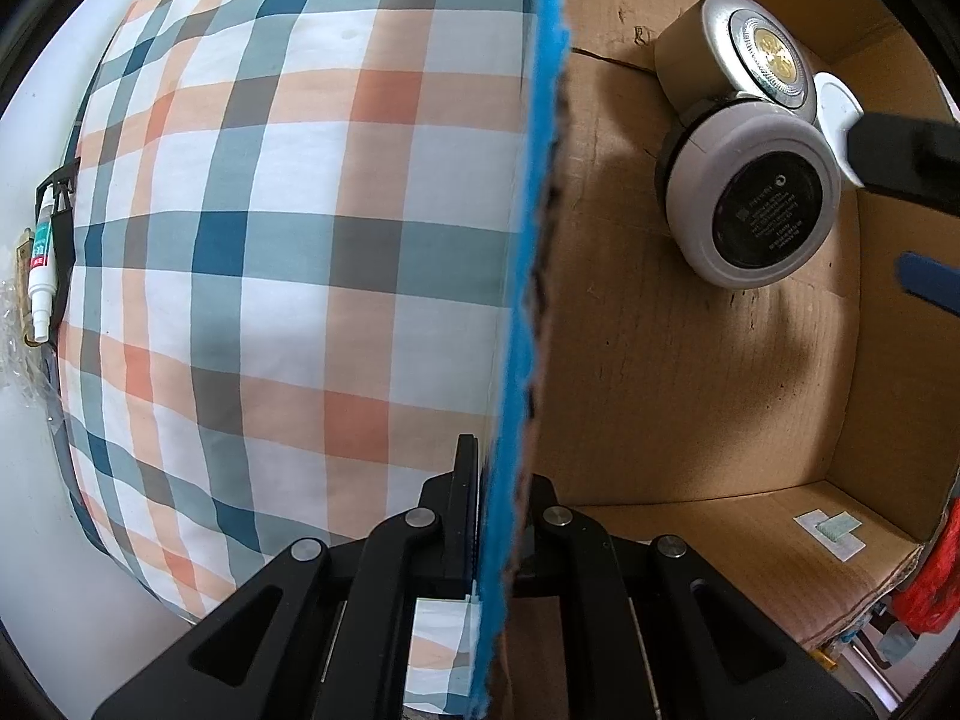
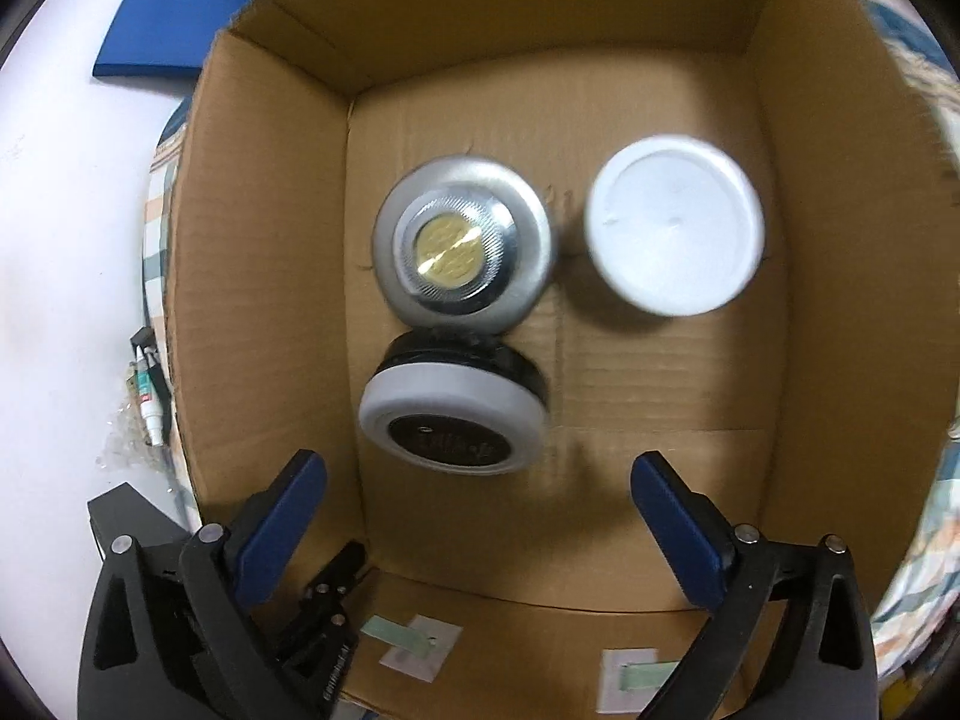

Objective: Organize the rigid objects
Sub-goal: 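Lower the black container into the box below the puck light and release, then grasp the silver-rimmed round lid from the bedspread with the right gripper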

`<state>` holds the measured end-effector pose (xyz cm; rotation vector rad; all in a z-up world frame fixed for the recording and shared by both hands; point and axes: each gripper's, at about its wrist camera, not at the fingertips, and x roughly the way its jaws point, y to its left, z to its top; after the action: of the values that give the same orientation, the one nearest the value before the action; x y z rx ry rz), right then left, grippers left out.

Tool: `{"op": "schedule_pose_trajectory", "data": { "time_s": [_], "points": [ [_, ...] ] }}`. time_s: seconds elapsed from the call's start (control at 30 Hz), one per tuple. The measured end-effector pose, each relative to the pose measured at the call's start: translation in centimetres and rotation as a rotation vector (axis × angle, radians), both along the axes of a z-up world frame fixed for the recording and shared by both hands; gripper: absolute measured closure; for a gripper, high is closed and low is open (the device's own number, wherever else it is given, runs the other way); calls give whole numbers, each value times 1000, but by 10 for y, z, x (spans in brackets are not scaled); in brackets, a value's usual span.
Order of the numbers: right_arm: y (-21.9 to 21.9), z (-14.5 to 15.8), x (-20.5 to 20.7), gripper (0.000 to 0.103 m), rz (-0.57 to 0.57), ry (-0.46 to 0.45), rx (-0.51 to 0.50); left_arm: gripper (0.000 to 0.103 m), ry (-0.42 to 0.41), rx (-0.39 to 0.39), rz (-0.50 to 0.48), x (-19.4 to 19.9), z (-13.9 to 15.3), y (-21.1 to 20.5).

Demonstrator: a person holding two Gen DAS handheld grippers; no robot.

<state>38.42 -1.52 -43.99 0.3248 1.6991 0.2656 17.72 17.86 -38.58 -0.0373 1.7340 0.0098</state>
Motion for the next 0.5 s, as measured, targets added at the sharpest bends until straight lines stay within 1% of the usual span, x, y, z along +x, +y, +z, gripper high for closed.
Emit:
{"op": "schedule_pose_trajectory", "data": {
  "time_s": [0.13, 0.37, 0.5],
  "points": [
    [-9, 21, -4, 0, 35, -89, -94, 99, -2, 2, -2, -1, 0, -1],
    [-18, 49, -14, 0, 59, -147, -172, 99, -1, 5, -6, -1, 0, -3],
    [-19, 64, -24, 0, 65, -172, -192, 99, 0, 6, -9, -1, -1, -5]
  ]
}}
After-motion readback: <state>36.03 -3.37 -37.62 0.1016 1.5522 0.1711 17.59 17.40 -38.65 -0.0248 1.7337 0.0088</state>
